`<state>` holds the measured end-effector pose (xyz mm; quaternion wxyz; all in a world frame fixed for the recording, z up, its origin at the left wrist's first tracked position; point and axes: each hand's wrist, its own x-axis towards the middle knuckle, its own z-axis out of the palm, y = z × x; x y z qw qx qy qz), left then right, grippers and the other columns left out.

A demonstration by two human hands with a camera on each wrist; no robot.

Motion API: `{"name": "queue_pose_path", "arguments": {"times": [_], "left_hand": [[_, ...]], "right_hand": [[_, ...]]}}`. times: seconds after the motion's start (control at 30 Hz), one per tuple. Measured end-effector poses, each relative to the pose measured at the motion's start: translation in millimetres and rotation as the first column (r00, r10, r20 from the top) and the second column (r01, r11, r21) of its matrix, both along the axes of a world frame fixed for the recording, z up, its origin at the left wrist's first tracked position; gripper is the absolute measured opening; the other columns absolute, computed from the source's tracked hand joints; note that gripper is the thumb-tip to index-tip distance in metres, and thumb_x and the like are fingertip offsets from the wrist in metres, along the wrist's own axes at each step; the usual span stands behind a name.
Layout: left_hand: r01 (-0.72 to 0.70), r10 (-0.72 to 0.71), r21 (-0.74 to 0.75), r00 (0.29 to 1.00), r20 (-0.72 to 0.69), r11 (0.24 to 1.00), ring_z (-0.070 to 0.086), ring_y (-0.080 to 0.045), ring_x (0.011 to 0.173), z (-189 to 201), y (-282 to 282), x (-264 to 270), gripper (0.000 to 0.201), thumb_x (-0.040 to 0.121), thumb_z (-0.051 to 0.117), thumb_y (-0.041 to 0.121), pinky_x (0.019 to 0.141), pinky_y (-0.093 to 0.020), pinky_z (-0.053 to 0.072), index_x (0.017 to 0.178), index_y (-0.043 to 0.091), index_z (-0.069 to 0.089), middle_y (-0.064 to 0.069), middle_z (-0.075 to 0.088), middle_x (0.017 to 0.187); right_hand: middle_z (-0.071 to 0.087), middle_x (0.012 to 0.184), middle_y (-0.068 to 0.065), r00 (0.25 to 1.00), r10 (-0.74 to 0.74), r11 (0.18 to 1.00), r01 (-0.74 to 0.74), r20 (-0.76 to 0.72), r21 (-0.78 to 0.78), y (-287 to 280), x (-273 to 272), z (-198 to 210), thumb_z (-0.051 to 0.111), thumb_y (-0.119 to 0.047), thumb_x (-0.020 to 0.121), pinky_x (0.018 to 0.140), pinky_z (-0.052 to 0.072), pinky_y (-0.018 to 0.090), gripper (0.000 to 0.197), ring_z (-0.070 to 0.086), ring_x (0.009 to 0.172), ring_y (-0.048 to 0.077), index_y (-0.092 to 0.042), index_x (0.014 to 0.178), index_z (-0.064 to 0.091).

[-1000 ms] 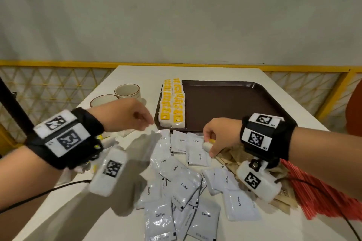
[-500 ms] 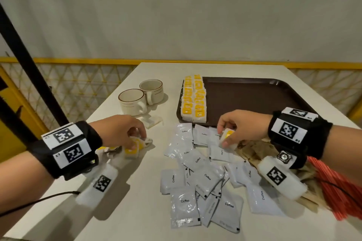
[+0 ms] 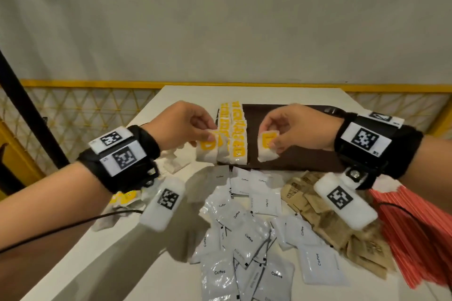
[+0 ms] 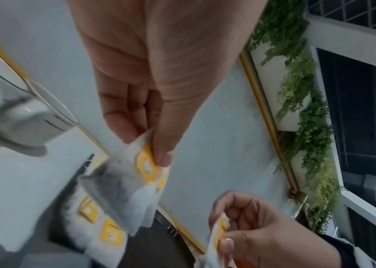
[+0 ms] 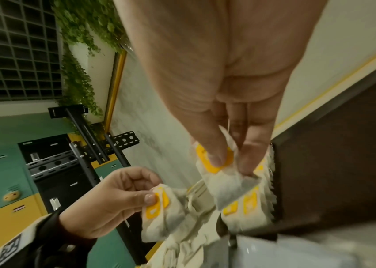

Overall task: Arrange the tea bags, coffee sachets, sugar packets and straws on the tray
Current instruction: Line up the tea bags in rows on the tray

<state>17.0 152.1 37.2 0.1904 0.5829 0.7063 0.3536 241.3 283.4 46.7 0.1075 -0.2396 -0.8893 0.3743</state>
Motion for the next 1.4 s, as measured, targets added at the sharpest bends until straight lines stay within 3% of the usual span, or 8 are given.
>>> {"name": "queue_pose_path", "arguments": {"times": [0.13, 0.27, 0.53, 0.7, 0.83, 1.03, 1.2, 1.4], "left_hand": [[0.022, -0.026, 0.032, 0.993, 0.116, 0.999, 0.059, 0.000, 0.051, 11.1, 63.6, 11.4, 0.010, 0.078, 0.075, 0.005, 0.049, -0.015, 0.050, 0.084, 0.008, 0.067, -0.001, 0.065, 0.068], [0.050, -0.050, 0.001, 0.984, 0.171, 0.999, 0.058, -0.002, 0.056, 14.5, 123.4, 8.1, 0.009, 0.082, 0.072, 0.008, 0.053, -0.018, 0.050, 0.080, 0.015, 0.065, 0.006, 0.063, 0.064], [0.104, -0.080, -0.125, 0.980, 0.182, 0.987, 0.062, -0.014, 0.060, 12.7, 217.3, -16.7, 0.015, 0.082, 0.067, -0.003, 0.059, -0.022, 0.058, 0.079, 0.011, 0.064, -0.009, 0.063, 0.073], [0.070, -0.058, -0.230, 0.997, 0.058, 0.971, 0.062, -0.016, 0.064, 2.6, 262.2, -35.9, 0.018, 0.082, 0.064, -0.006, 0.063, -0.025, 0.056, 0.083, 0.011, 0.062, -0.005, 0.063, 0.075], [0.028, -0.039, -0.241, 0.998, -0.042, 0.970, 0.058, -0.012, 0.061, -7.5, 289.1, -48.1, 0.017, 0.081, 0.067, -0.002, 0.063, -0.025, 0.054, 0.091, 0.011, 0.064, -0.002, 0.060, 0.073], [0.010, -0.048, -0.257, 0.989, -0.142, 0.966, 0.057, -0.013, 0.068, -25.1, 308.2, -59.0, 0.028, 0.075, 0.077, 0.005, 0.065, -0.026, 0.052, 0.100, 0.013, 0.067, 0.003, 0.059, 0.076], [-0.016, -0.024, -0.236, 0.986, -0.162, 0.972, 0.057, -0.010, 0.065, -34.4, 307.0, -66.9, 0.021, 0.073, 0.079, 0.009, 0.062, -0.025, 0.049, 0.086, 0.017, 0.065, 0.004, 0.062, 0.076], [-0.025, -0.011, -0.209, 0.986, -0.167, 0.978, 0.060, -0.015, 0.068, -35.1, 305.6, -68.5, 0.014, 0.078, 0.074, 0.010, 0.076, -0.033, 0.055, 0.071, 0.015, 0.064, 0.001, 0.063, 0.069]], "right_hand": [[0.062, 0.097, 0.009, 1.000, 0.002, 1.000, -0.002, -0.026, 0.005, 25.7, -27.5, 14.0, 0.077, 0.007, 0.071, 0.064, 0.054, 0.018, 0.048, 0.059, 0.070, 0.004, -0.009, 0.113, 0.061], [0.055, 0.122, 0.008, 0.995, -0.083, 0.986, 0.074, -0.057, -0.151, 67.2, -51.4, 12.7, 0.076, 0.012, 0.069, 0.074, 0.060, 0.043, 0.074, 0.066, 0.097, 0.030, -0.011, 0.134, 0.047], [0.060, 0.073, 0.010, 0.951, -0.309, 0.951, 0.309, 0.023, -0.020, 152.5, -89.6, 0.9, 0.073, 0.003, 0.077, 0.038, 0.043, 0.018, 0.029, 0.051, 0.038, 0.007, -0.004, 0.104, 0.063], [0.063, 0.079, 0.014, 0.889, -0.451, 0.881, 0.429, -0.078, -0.202, 195.2, -119.5, -19.3, 0.074, 0.003, 0.074, 0.072, 0.060, 0.041, 0.018, 0.063, 0.073, 0.026, -0.008, 0.085, 0.066], [0.062, 0.084, 0.020, 0.865, -0.491, 0.842, 0.440, -0.106, -0.312, 219.8, -136.1, -37.8, 0.070, 0.010, 0.073, 0.081, 0.056, 0.051, 0.023, 0.061, 0.075, 0.030, -0.009, 0.081, 0.062], [0.057, 0.076, 0.007, 0.899, -0.436, 0.878, 0.415, -0.039, -0.239, 237.9, -139.0, -60.8, 0.072, 0.010, 0.072, 0.052, 0.055, 0.025, 0.036, 0.056, 0.063, 0.018, -0.009, 0.101, 0.060], [0.054, 0.080, 0.005, 0.902, -0.431, 0.876, 0.421, 0.010, -0.237, 245.8, -131.6, -72.5, 0.071, 0.009, 0.076, 0.064, 0.058, 0.031, 0.028, 0.060, 0.066, 0.022, -0.009, 0.096, 0.063], [0.060, 0.087, 0.007, 0.865, -0.501, 0.850, 0.495, 0.013, -0.182, 248.6, -126.9, -75.1, 0.071, -0.003, 0.080, 0.055, 0.056, 0.025, 0.018, 0.062, 0.075, 0.021, -0.014, 0.093, 0.065]]}}
